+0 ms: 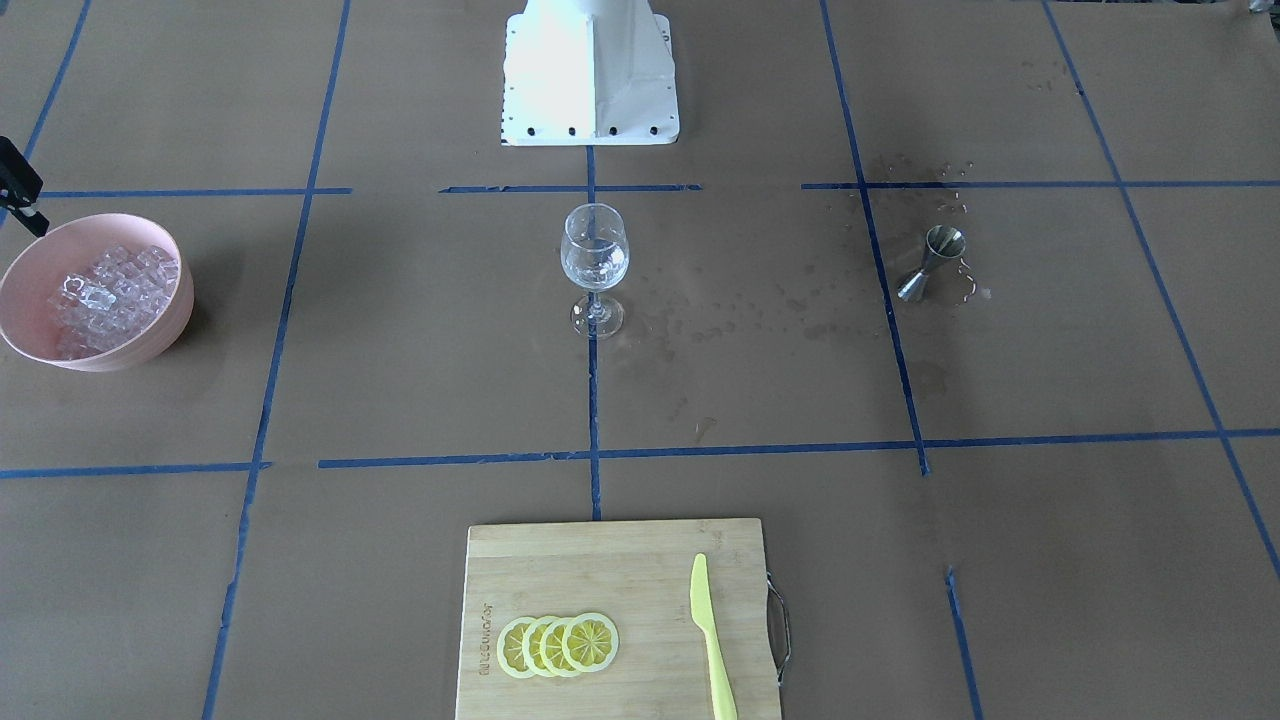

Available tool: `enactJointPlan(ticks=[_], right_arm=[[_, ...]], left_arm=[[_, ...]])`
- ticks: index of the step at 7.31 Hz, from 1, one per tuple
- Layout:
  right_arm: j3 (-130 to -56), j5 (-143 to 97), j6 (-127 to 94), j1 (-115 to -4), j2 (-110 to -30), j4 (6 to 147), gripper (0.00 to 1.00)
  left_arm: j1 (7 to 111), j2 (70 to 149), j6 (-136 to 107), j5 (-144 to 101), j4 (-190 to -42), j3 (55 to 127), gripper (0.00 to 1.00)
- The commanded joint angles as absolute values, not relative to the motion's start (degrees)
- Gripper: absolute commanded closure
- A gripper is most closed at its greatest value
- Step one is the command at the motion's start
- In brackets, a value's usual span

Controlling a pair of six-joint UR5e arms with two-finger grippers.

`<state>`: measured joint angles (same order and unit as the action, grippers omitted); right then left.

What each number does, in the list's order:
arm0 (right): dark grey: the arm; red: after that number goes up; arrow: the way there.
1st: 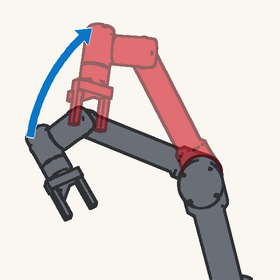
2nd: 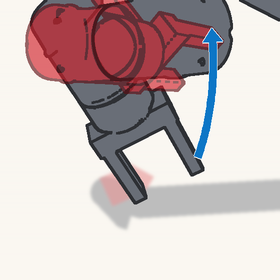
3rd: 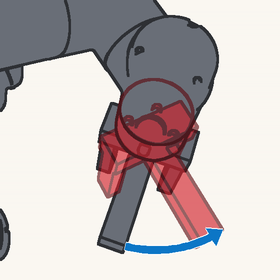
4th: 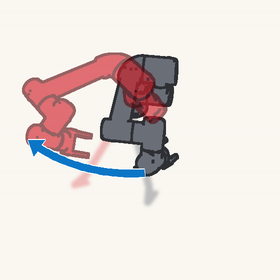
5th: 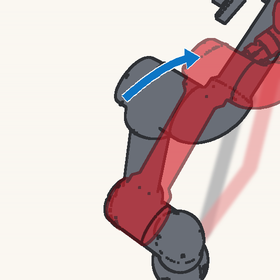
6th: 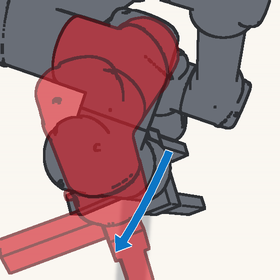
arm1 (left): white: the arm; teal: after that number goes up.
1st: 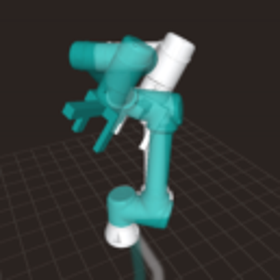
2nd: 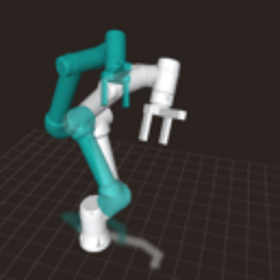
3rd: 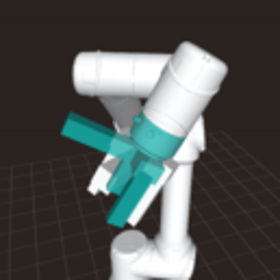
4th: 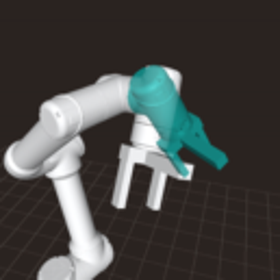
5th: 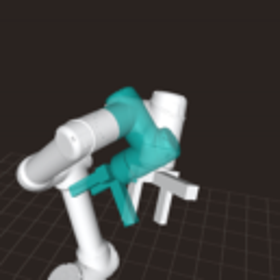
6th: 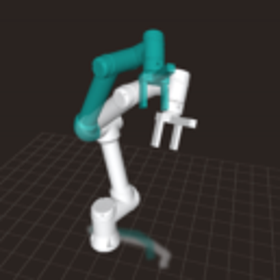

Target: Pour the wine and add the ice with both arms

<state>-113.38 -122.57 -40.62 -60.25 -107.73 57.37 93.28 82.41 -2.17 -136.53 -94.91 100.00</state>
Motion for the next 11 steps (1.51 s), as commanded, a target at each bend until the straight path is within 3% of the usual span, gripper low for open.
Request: enactJointPlan(ticks=[1,3,8,9,10,11], right_arm=[[-112.1,-116.6,-48.0,-54.0,-107.3,53.9,0.29],[-111.9,-113.0,-50.6,-51.6,-107.1,54.0,0.38],[-109.3,-108.5,-50.9,-48.3,-105.4,54.1,0.42],[-109.3,-107.7,-50.8,-47.6,-105.4,54.1,0.55],[-109.3,-107.7,-50.5,-47.6,-105.5,54.1,0.81],[-109.6,-107.7,-50.3,-47.7,-105.6,54.1,1.00]], left_arm=[[93.3,82.4,-2.2,-136.5,-95.5,99.8,0.00],[93.3,82.4,-2.2,-136.5,-95.6,99.8,0.00],[93.3,82.4,-2.1,-136.4,-95.6,99.8,0.00],[93.3,82.4,-2.1,-136.4,-95.6,99.8,0.00],[93.3,82.4,-2.1,-136.4,-95.7,99.9,0.00],[93.3,82.4,-2.1,-136.4,-95.6,99.9,0.00]])
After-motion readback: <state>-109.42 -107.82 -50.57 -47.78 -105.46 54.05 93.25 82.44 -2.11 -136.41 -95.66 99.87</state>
